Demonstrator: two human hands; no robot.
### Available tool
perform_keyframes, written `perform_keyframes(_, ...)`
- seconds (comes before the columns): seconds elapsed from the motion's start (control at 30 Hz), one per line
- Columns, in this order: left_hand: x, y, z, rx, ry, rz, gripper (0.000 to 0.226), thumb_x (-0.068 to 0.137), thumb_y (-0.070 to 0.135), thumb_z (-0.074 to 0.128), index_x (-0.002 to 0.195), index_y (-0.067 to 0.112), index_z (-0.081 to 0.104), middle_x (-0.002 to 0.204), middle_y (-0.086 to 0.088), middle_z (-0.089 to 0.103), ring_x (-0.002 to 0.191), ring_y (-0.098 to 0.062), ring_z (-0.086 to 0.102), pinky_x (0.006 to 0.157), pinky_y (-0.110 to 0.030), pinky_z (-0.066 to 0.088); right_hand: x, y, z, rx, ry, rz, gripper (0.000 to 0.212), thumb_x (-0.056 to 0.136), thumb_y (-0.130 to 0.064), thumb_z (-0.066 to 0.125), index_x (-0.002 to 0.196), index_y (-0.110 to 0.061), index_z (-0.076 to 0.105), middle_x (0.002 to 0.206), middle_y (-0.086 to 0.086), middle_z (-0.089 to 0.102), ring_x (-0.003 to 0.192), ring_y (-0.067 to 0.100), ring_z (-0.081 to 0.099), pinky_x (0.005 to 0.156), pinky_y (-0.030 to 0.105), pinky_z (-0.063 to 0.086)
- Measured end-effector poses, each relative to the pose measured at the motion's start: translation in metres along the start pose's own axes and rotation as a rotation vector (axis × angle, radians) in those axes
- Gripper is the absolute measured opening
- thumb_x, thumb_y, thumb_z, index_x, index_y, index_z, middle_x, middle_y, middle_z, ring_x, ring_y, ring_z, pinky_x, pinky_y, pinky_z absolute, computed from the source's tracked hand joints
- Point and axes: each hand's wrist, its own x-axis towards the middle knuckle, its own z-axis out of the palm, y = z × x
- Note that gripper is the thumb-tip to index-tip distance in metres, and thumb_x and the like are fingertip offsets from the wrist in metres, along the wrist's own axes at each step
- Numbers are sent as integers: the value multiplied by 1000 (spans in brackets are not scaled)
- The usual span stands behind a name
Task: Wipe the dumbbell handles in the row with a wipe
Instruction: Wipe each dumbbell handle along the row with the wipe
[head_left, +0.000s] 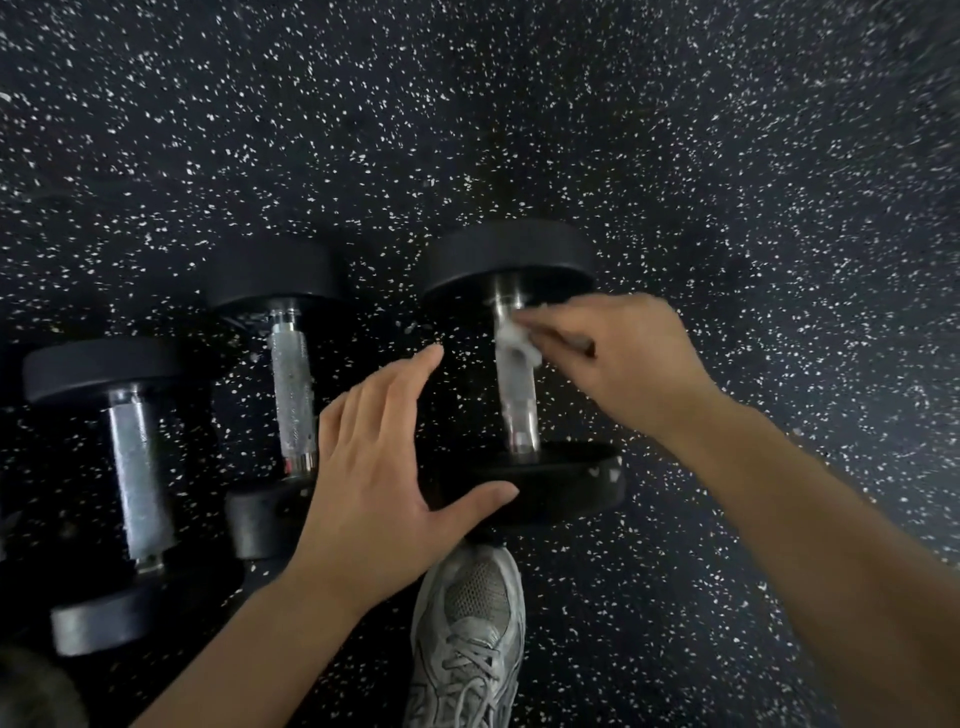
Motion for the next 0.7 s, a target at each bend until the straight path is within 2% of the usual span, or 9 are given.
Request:
perform_keyframes(0.07, -1, 5, 9, -21, -16, 0, 105, 79, 87, 55, 160, 29, 23, 154, 8, 42, 145, -12, 36, 123, -50, 26, 4, 5, 12, -97, 85, 11, 29, 100, -41, 55, 122, -36, 72, 86, -9, 73, 72, 17, 68, 61, 35, 54)
perform_keyframes(0.17, 0, 12, 14, -34, 0, -4, 105, 78, 88, 55, 158, 27, 26, 152, 8, 44, 144, -14, 40, 122, -50, 27, 1, 1, 17, -168, 16, -25, 28, 100, -42, 54, 123, -38, 70, 91, -9, 70, 77, 20, 70, 61, 32, 52)
perform_keyframes(0.27, 5, 20, 19, -39, 3, -29, 113, 72, 94, 53, 159, 27, 25, 153, 7, 44, 144, -13, 38, 124, -45, 23, -10, 2, 3, -137, -264, -105, 30, 98, -44, 55, 126, -43, 67, 103, -15, 71, 91, 13, 69, 74, 30, 53)
perform_keyframes(0.37, 11, 31, 27, -57, -9, -26, 118, 69, 96, 54, 160, 27, 24, 154, 7, 42, 145, -12, 37, 124, -45, 21, -17, 5, -11, -92, -539, -44, 31, 96, -49, 53, 125, -51, 65, 108, -23, 72, 98, 5, 67, 86, 33, 54)
perform_keyframes(0.4, 12, 34, 30, -57, -10, -16, 117, 70, 95, 54, 160, 26, 24, 154, 7, 42, 145, -12, 36, 124, -46, 22, -18, 6, -13, -45, -519, -17, 32, 95, -51, 52, 124, -50, 65, 103, -25, 71, 92, 2, 66, 85, 33, 54)
perform_keyframes(0.47, 13, 38, 33, -63, -9, -2, 113, 74, 93, 53, 160, 26, 23, 154, 7, 42, 146, -13, 36, 124, -48, 23, -16, 9, -14, 65, -282, 43, 35, 95, -53, 50, 124, -44, 68, 84, -27, 63, 72, -4, 57, 74, 32, 54)
perform_keyframes(0.57, 12, 36, 35, -66, -9, -13, 108, 78, 90, 54, 160, 26, 24, 153, 7, 43, 145, -14, 38, 124, -44, 20, -4, 13, -7, -32, 69, 53, 26, 99, -42, 58, 120, -37, 73, 78, -15, 64, 66, 10, 60, 62, 33, 52)
perform_keyframes(0.63, 9, 33, 36, -55, -15, -12, 107, 78, 89, 55, 160, 25, 25, 153, 6, 43, 145, -14, 38, 124, -41, 20, -1, 16, 1, -147, 75, 43, 24, 99, -39, 60, 118, -37, 74, 90, -10, 71, 75, 18, 68, 62, 32, 51)
perform_keyframes(0.7, 7, 32, 35, -53, -22, -10, 106, 79, 87, 56, 160, 25, 25, 154, 6, 42, 145, -14, 37, 123, -42, 21, -5, 16, 0, -165, -54, 39, 24, 99, -43, 59, 120, -41, 71, 102, -13, 71, 86, 16, 69, 68, 31, 52)
